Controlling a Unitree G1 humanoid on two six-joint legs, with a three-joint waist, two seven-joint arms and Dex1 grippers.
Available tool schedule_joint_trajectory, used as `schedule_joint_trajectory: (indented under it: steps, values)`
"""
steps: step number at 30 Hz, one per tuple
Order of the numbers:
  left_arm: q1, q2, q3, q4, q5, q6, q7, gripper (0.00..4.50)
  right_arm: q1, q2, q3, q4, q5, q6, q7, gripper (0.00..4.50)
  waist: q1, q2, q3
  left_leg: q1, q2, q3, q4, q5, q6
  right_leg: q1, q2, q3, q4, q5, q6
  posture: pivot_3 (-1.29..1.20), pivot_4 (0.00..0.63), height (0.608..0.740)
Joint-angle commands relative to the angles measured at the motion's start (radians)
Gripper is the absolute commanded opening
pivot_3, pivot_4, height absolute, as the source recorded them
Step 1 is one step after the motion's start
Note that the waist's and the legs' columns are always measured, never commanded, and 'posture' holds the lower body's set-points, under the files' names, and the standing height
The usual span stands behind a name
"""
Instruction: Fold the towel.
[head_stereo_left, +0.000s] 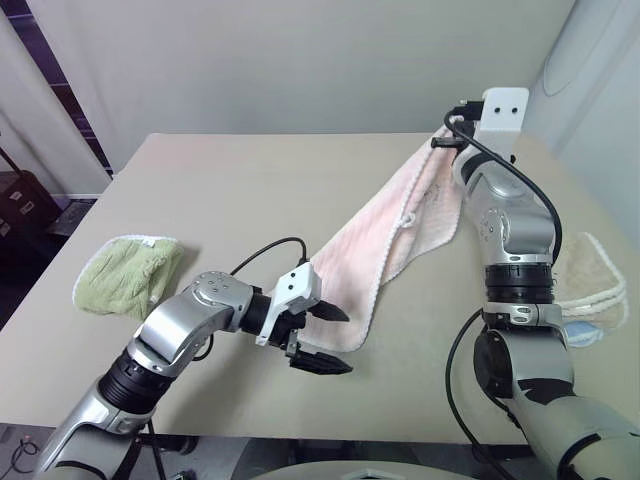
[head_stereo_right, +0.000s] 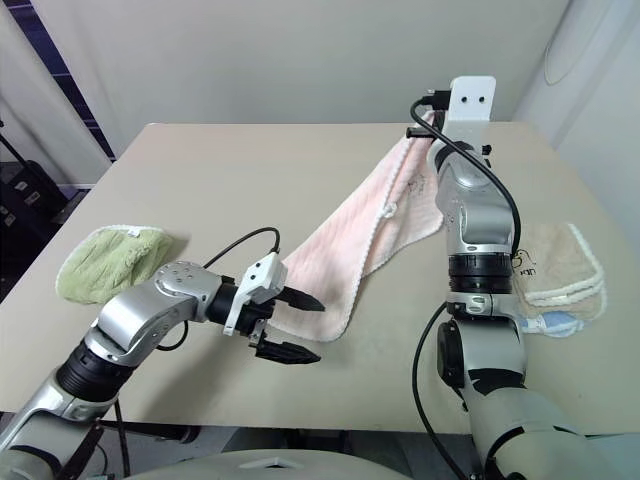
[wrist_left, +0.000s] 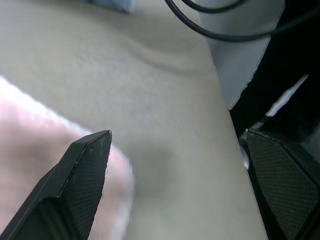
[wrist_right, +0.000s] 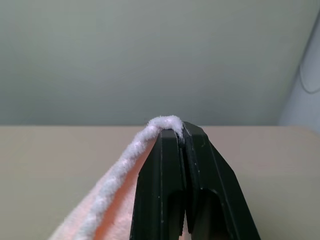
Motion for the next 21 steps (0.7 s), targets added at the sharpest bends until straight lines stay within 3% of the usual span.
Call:
schedule_joint_trajectory:
  steps: [1,8,16,21]
  values:
    - [-0.061,-0.058,-0.036,0.042,0.040,-0.006,0.047,4.50,-0.087,0.028,-0.007,-0.119,0.012,0.029,-0.036,0.02,0.000,0.000,0.000,0.000,0.000,0.000,0.000,0.000,0.000,0.000,0.000,0.000,0.000,0.000,0.000,0.00,0.000,0.740]
    - [-0.065,-0.064,-0.077,0.172,0.133,-0.093,0.046,4.50,-0.131,0.058,0.004,-0.147,0.003,0.045,-0.062,0.02,-0.003,0.000,0.000,-0.001,0.000,0.001,-0.001,0.000,0.000,-0.001,0.000,0.000,0.000,0.000,0.000,0.00,0.000,0.740]
    - [-0.025,-0.136,-0.068,0.496,0.279,-0.418,0.080,4.50,-0.115,0.076,0.025,-0.136,-0.007,0.032,-0.054,0.02,0.000,0.000,0.000,-0.003,0.000,0.001,0.000,0.000,0.000,-0.003,0.000,0.000,0.000,0.000,0.000,0.00,0.000,0.740]
    - [-0.026,-0.209,-0.011,0.734,0.260,-0.615,0.014,4.50,-0.100,0.080,0.027,-0.147,-0.009,0.033,-0.054,0.02,0.001,0.000,-0.001,-0.002,0.000,0.001,0.000,0.000,0.000,-0.002,0.000,0.000,0.000,0.000,0.000,0.00,0.000,0.740]
